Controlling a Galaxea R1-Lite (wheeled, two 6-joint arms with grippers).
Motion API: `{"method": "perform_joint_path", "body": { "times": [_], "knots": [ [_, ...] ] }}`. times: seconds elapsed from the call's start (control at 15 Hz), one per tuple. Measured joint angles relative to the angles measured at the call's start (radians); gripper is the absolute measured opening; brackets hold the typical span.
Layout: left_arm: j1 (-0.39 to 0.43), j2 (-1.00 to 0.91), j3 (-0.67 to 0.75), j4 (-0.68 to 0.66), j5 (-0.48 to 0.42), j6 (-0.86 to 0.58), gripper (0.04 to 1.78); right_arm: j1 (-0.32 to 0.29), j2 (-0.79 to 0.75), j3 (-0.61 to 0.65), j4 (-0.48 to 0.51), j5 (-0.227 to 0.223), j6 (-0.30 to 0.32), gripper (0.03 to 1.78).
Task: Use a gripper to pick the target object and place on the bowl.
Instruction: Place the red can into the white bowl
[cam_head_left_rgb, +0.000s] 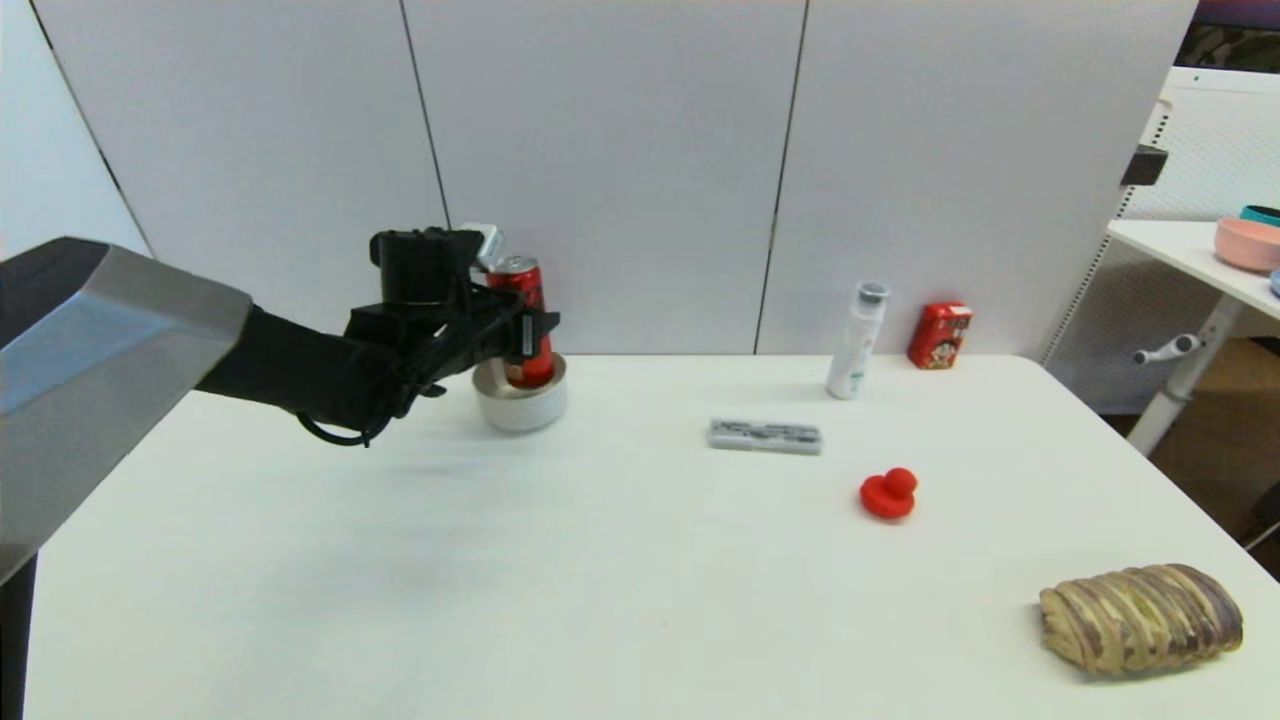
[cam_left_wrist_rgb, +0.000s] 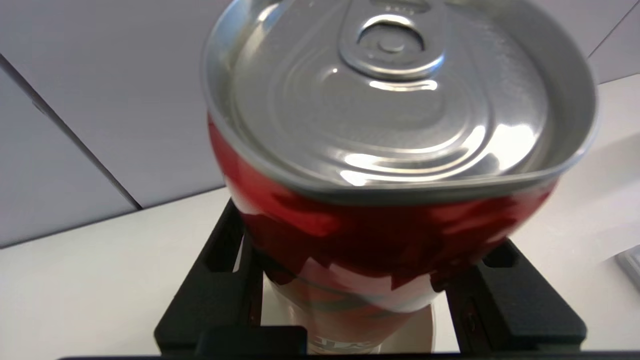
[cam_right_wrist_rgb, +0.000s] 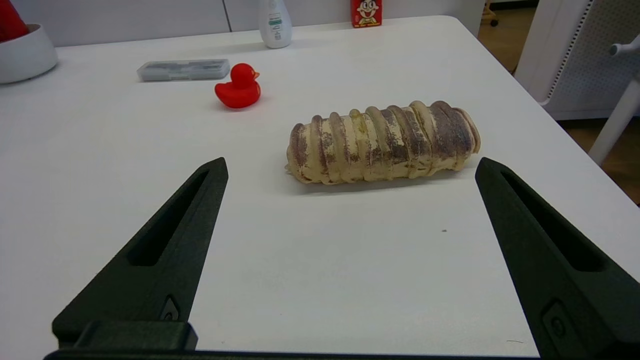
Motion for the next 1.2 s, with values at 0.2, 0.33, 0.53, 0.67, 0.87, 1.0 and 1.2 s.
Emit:
{"method": "perform_joint_path", "body": {
  "times": [0.2, 0.33, 0.53, 0.67, 0.87, 1.0, 1.2],
  "knots": [
    [0.011, 0.011, 0.037, -0.076, 0.002, 0.002, 0.98, 0.000, 0.000, 0.000, 0.001, 0.000, 0.000, 1.71],
    [0.018, 0.018, 0.046, -0.081, 0.002, 0.003, 0.98, 0.000, 0.000, 0.000, 0.001, 0.000, 0.000, 1.71],
    [0.024, 0.030, 0.056, -0.096, 0.001, 0.003, 0.98, 0.000, 0.000, 0.000, 0.000, 0.000, 0.000, 1.71],
    [0.024, 0.039, 0.057, -0.102, 0.001, 0.002, 0.98, 0.000, 0.000, 0.000, 0.000, 0.000, 0.000, 1.71],
    [0.024, 0.050, 0.057, -0.114, 0.001, 0.002, 0.98, 0.000, 0.000, 0.000, 0.001, 0.000, 0.000, 1.71],
    [0.024, 0.053, 0.057, -0.113, -0.001, 0.002, 0.98, 0.000, 0.000, 0.000, 0.001, 0.000, 0.000, 1.71],
    [0.024, 0.055, 0.057, -0.111, -0.001, 0.003, 0.98, 0.000, 0.000, 0.000, 0.000, 0.000, 0.000, 1.71]
  ]
}}
